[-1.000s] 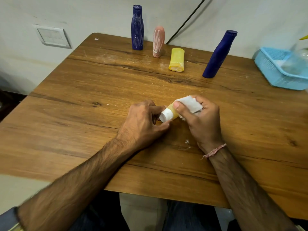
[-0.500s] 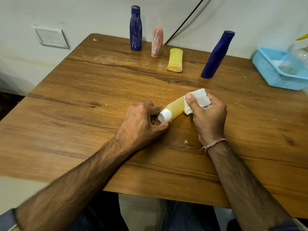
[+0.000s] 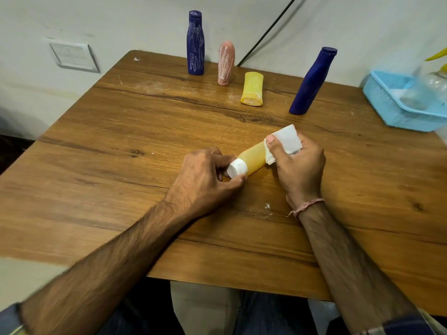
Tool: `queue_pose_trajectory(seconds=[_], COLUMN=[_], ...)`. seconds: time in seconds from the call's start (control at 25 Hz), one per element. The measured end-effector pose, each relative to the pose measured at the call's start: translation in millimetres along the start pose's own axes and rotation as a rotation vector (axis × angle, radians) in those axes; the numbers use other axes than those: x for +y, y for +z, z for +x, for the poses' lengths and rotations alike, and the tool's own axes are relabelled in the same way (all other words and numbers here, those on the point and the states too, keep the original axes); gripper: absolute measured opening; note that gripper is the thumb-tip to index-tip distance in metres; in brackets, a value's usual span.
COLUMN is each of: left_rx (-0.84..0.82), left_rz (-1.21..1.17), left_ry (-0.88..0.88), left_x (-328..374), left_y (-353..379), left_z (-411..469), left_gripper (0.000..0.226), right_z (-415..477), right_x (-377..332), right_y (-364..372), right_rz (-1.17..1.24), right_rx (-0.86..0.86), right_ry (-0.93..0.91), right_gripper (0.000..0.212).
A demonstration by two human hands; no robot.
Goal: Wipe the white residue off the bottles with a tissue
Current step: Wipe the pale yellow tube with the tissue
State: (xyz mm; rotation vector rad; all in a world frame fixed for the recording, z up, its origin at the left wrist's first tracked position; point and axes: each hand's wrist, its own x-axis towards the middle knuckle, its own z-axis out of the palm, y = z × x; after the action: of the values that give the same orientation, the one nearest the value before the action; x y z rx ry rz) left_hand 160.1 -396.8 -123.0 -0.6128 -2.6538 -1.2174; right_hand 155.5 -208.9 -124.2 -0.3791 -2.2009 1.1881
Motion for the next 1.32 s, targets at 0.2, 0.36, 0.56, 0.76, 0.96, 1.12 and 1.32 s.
queue_pose_trajectory(seconds=[0.2, 0.36, 0.56, 0.76, 0.96, 1.12, 1.32], left_rx=[0.017, 0.003, -0.020, -0.037, -0.028, -0.013, -0.029], left_rz=[-0.027, -0.032, -0.041, -0.049, -0.074, -0.051, -0.038], left_ry=[0.013, -0.007, -0.048, -0.062, -0.053, -0.027, -0.051], left_x=[-2, 1, 2, 1, 0, -1, -1], left_y=[0, -1, -2, -2, -2, 0, 0], left_z=[0, 0, 0, 0, 1, 0, 1], left_gripper=[0.023, 0.025, 0.037, 0.035, 0.028, 0.024, 0.036], right_z=[-13, -16, -3, -8, -14, -15, -16], right_x=[-3, -5, 5, 4, 2, 0, 2], right_y=[-2, -8, -5, -2, -7, -9, -5], right_rz=[0.037, 0.151, 0.230, -0.050, -0.017, 0.115, -0.052], right_rx=[-0.304, -0.357, 0.154, -0.009, -0.262, -0.366, 0.014], right_ry=[-0.475, -0.472, 0.074, -0.241, -0.517, -0.565, -0.428], right_gripper=[0.020, 0.013, 0.014, 0.014, 0.017, 0.017, 0.014])
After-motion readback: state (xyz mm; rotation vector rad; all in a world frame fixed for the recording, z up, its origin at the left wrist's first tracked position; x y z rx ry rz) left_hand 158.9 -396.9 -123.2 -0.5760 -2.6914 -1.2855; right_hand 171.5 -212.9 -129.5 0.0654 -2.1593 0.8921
